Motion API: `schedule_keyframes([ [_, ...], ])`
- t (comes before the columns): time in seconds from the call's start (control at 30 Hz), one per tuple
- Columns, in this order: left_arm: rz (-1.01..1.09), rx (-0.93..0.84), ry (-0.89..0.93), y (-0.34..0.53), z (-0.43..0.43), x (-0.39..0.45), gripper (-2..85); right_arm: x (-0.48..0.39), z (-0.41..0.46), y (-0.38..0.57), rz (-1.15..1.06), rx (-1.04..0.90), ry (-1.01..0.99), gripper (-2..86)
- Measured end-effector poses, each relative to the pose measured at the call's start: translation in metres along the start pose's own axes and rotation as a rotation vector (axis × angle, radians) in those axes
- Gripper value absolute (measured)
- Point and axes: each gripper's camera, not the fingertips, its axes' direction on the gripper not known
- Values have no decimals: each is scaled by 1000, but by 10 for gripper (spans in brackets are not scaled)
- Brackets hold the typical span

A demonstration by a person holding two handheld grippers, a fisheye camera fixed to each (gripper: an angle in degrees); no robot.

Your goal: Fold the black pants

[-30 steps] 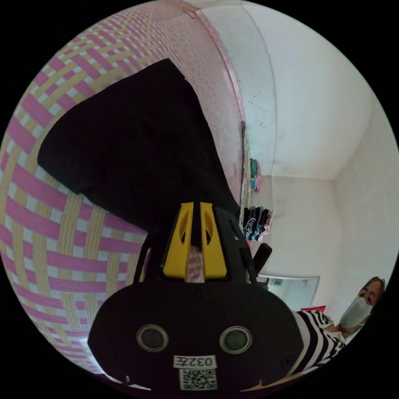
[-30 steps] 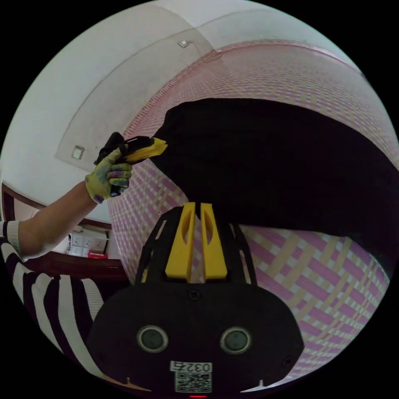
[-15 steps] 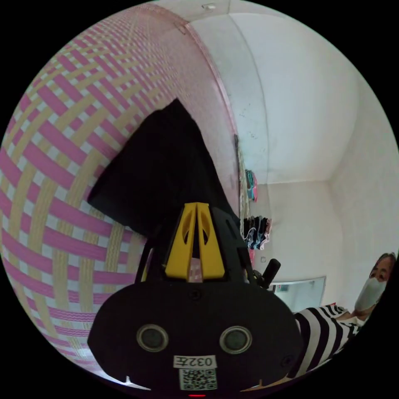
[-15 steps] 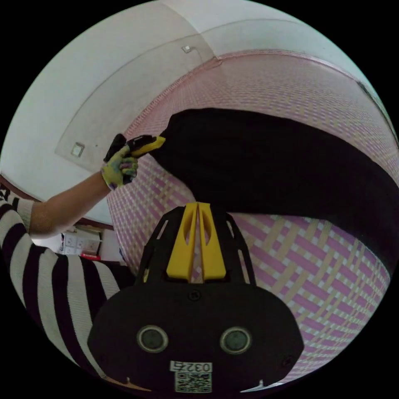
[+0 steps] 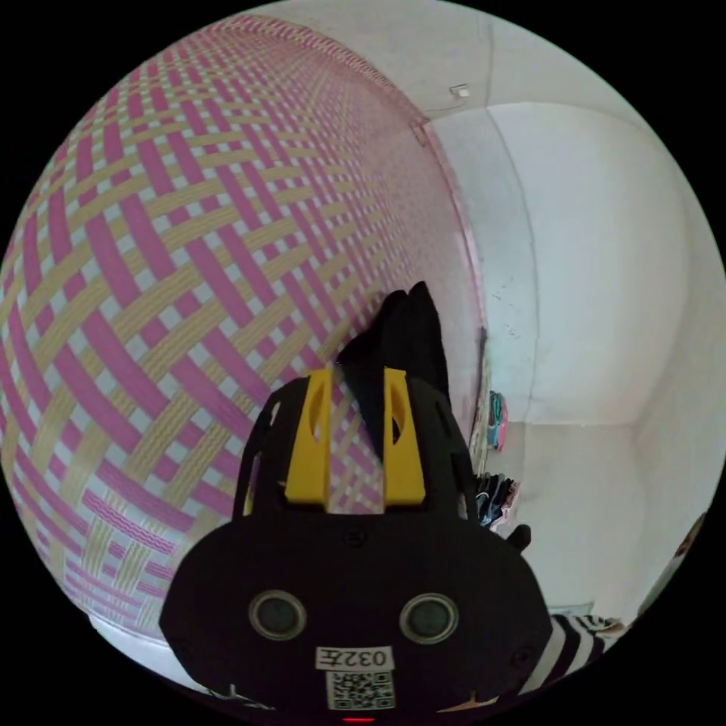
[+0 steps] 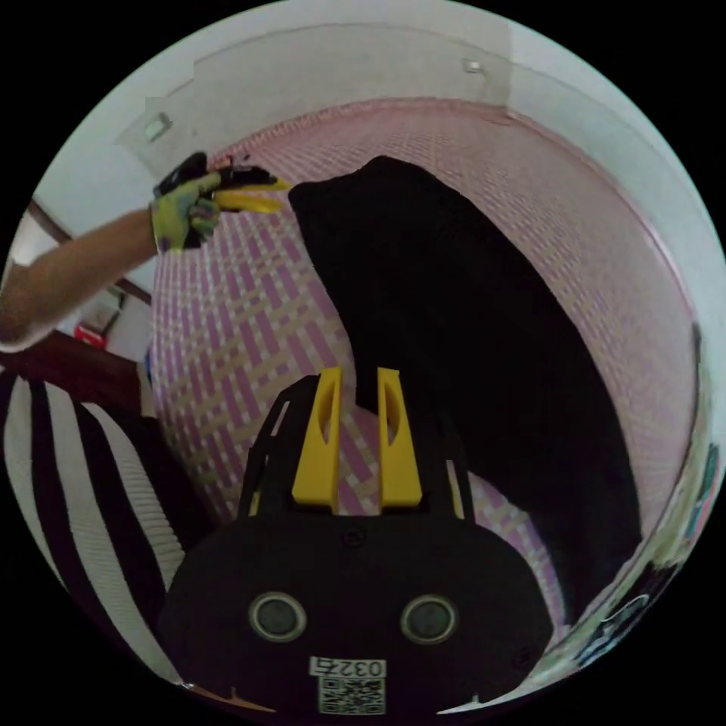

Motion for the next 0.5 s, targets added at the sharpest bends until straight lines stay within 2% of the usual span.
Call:
schedule_keyframes([
  [0.07,-89,-21,45,-2,11,-3,91,-18,12,-10,-92,-69,129,87],
  [0.23,-142,-35,63,-7,31,12,104,-27,32,-16,-140,-165,236,79],
  [0.33,-196,-61,4,-12,46,15,65,-22,37,-19,-121,-183,241,57],
  [0.4,-251,-38,58,-13,49,6,37,-19,37,-25,-110,-201,246,37],
  [0.5,-274,4,284,-11,45,-12,12,-18,24,-34,-120,-184,250,14],
])
